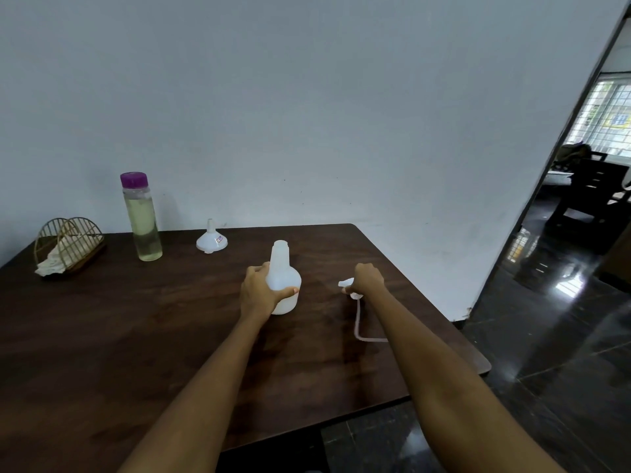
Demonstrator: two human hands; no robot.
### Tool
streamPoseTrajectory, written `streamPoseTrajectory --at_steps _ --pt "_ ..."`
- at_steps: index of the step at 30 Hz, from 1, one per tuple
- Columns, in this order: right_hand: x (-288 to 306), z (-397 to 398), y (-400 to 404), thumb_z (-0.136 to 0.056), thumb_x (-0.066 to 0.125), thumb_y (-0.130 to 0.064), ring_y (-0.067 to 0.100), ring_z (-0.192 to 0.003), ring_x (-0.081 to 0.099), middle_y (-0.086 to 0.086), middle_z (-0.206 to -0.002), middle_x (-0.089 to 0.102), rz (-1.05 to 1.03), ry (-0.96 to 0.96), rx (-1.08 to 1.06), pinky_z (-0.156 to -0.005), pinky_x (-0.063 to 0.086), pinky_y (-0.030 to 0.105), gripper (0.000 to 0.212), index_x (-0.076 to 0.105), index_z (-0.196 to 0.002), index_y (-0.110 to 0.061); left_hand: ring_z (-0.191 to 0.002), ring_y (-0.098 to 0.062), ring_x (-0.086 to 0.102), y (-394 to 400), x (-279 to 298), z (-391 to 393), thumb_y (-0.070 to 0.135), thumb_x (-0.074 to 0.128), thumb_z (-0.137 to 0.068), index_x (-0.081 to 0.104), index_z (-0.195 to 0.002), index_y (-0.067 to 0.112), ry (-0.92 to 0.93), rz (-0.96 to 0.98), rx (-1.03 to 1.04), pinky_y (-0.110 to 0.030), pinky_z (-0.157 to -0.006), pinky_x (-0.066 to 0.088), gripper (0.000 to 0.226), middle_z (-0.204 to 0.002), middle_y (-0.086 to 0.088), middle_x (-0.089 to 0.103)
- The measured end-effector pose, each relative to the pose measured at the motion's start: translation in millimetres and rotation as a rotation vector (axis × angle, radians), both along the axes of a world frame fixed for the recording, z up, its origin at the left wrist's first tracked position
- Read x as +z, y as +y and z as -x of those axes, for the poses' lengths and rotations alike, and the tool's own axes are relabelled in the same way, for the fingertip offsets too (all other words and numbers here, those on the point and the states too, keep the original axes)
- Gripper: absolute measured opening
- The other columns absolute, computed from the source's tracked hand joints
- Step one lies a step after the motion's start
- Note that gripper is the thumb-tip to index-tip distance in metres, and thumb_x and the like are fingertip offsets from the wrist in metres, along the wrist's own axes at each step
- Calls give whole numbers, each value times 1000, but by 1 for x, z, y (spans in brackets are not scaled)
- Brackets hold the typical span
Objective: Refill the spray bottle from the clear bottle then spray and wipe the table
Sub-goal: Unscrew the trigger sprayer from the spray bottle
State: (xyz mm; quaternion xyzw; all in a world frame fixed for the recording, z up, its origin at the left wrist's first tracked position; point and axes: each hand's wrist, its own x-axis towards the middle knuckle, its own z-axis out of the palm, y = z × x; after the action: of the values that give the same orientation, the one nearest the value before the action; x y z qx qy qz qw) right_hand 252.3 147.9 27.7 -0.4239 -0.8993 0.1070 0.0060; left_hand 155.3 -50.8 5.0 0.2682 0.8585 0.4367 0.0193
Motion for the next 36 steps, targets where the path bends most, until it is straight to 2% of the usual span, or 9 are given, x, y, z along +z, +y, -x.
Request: streamPoseTrajectory --at_steps 5,11,15,18,22,25,33,36 --pt "3 -1 1 -77 75 -36 25 -109 62 10 -118 63 7 6 -16 -78 49 29 51 60 -113 -3 -118 -28 52 0 0 0 39 82 -68 56 -126 14 -5 -3 0 -37 -94 45 68 -130 -11 49" --pt "9 -11 9 -76 76 -34 26 -113 60 10 -122 60 -12 -25 -28 -74 45 28 55 56 -118 -3 -117 -26 52 1 -1 0 37 82 -67 56 -127 14 -8 -32 8 -33 -92 44 69 -129 -9 49" --pt "8 -8 16 -79 73 -31 25 -110 61 11 -121 61 -27 -31 -32 -71 42 26 49 58 -116 -3 -119 -26 51 1 -1 1 38 82 -68 53 -130 14 -17 -22 16 -35 -94 45 73 -132 -8 47" --pt "5 -1 16 -81 71 -28 26 -112 60 11 -121 61 -31 -39 -36 -78 48 30 45 58 -117 -3 -121 -25 49 2 -2 0 38 82 -68 50 -134 13 -28 -22 22 -35 -96 45 77 -134 -8 46" --pt "11 6 8 -83 69 -36 26 -111 61 10 -119 63 -112 -48 -37 -86 49 30 45 61 -115 -6 -122 -24 48 2 -1 0 40 81 -68 49 -135 13 -28 -6 16 -34 -96 45 79 -136 -6 45" --pt "22 14 -3 -89 61 -38 28 -113 58 13 -117 64 -179 56 -5 -86 48 31 42 61 -114 -4 -122 -23 49 2 0 -6 43 81 -68 48 -136 15 -10 25 -24 -33 -95 44 81 -135 -5 45" --pt "61 29 -29 -97 50 -28 35 -111 56 21 -114 62 -210 401 79 -84 47 37 35 58 -109 5 -123 -21 48 -5 4 -21 50 77 -70 43 -139 16 -3 87 -112 -31 -96 44 84 -138 -5 43" --pt "87 35 -41 -97 49 -26 35 -108 57 21 -108 64 -246 543 121 -82 47 37 35 60 -105 6 -133 -25 40 -11 6 -22 54 75 -69 24 -150 16 -39 166 -132 -36 -103 40 103 -150 -6 27"
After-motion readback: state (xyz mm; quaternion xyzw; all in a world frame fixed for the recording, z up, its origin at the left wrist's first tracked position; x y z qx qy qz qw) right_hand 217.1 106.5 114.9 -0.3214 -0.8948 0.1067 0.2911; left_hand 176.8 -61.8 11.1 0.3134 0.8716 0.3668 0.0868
